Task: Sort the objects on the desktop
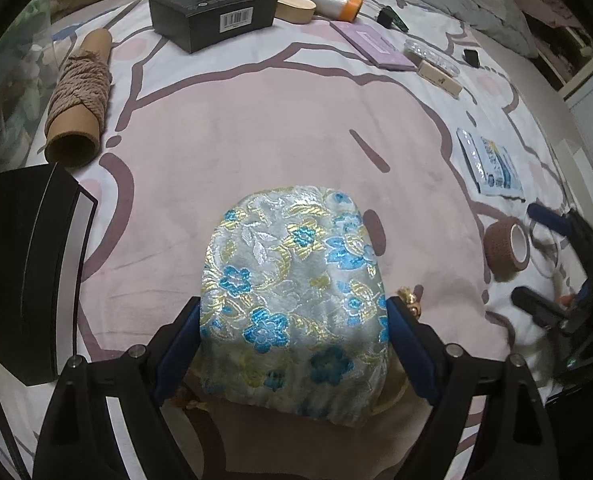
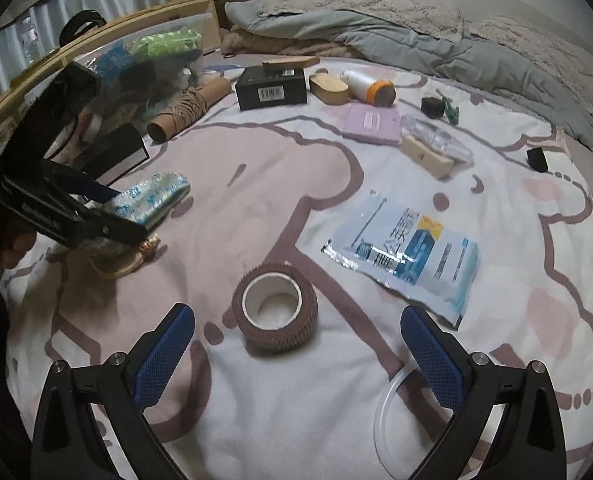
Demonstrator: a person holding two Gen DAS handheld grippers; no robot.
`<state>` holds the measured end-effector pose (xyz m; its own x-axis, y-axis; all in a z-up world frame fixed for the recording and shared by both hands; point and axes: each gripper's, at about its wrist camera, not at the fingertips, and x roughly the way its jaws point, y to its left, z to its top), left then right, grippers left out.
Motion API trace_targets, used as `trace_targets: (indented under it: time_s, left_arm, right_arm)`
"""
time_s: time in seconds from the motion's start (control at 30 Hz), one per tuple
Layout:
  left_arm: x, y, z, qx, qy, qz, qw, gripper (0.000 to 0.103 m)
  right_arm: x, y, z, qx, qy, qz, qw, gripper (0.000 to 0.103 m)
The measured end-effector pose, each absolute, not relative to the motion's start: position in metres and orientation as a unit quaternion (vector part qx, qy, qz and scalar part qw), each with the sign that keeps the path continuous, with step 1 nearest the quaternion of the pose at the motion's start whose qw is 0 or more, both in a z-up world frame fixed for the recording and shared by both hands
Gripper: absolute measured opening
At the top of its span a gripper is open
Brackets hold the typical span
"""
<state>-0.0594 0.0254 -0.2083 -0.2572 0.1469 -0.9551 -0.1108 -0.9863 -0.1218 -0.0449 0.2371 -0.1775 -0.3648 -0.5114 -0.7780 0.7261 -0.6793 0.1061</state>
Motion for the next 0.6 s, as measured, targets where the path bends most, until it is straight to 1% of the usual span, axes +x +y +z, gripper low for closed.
trace_targets:
  time_s: [0.03, 0.07, 0.1, 0.13, 0.23, 0.3, 0.37, 0.4, 0.43, 0.47, 0.53, 0.57, 0.6]
  left_arm:
    - [-0.058, 0.027, -0.208, -0.604, -0.009, 0.793, 0.081, 0.087]
    - [-0.058, 0.028, -0.209, -0.603, -0.003, 0.793, 0.080, 0.086]
    - [-0.058, 0.029, -0.209, -0.602, 0.001, 0.794, 0.078, 0.083]
    - [-0.058, 0.029, -0.209, -0.601, 0.003, 0.796, 0.076, 0.081]
    - [-0.057, 0.025, -0.208, -0.600, -0.001, 0.797, 0.068, 0.071]
    - [-0.058, 0.023, -0.207, -0.598, -0.002, 0.799, 0.061, 0.062]
    - [-0.059, 0.022, -0.206, -0.597, -0.003, 0.800, 0.058, 0.058]
    - [-0.059, 0.022, -0.205, -0.596, -0.004, 0.801, 0.057, 0.054]
    - [-0.060, 0.022, -0.204, -0.595, -0.004, 0.802, 0.056, 0.052]
    - [-0.061, 0.022, -0.203, -0.594, -0.003, 0.803, 0.056, 0.048]
    - [-0.060, 0.022, -0.202, -0.590, -0.005, 0.805, 0.060, 0.038]
    - [-0.060, 0.022, -0.201, -0.590, -0.008, 0.805, 0.062, 0.030]
    - [-0.061, 0.022, -0.200, -0.589, -0.014, 0.805, 0.064, 0.024]
  right_arm:
    - [-0.044, 0.236, -0.176, 0.411, 0.133, -0.818, 0.379, 0.100]
    - [-0.043, 0.236, -0.175, 0.407, 0.136, -0.819, 0.380, 0.091]
    - [-0.043, 0.235, -0.174, 0.405, 0.138, -0.819, 0.382, 0.084]
    - [-0.043, 0.234, -0.175, 0.405, 0.139, -0.818, 0.384, 0.082]
    - [-0.043, 0.231, -0.178, 0.411, 0.147, -0.813, 0.386, 0.080]
    - [-0.041, 0.228, -0.179, 0.408, 0.153, -0.810, 0.393, 0.067]
    - [-0.039, 0.227, -0.180, 0.409, 0.156, -0.808, 0.396, 0.062]
    - [-0.039, 0.226, -0.181, 0.411, 0.157, -0.806, 0.396, 0.055]
    - [-0.039, 0.226, -0.182, 0.413, 0.157, -0.805, 0.395, 0.052]
    - [-0.039, 0.226, -0.183, 0.414, 0.157, -0.805, 0.395, 0.045]
    - [-0.040, 0.227, -0.183, 0.414, 0.154, -0.805, 0.396, 0.043]
    - [-0.040, 0.228, -0.182, 0.413, 0.152, -0.806, 0.396, 0.043]
    - [-0.040, 0.229, -0.181, 0.411, 0.151, -0.807, 0.395, 0.043]
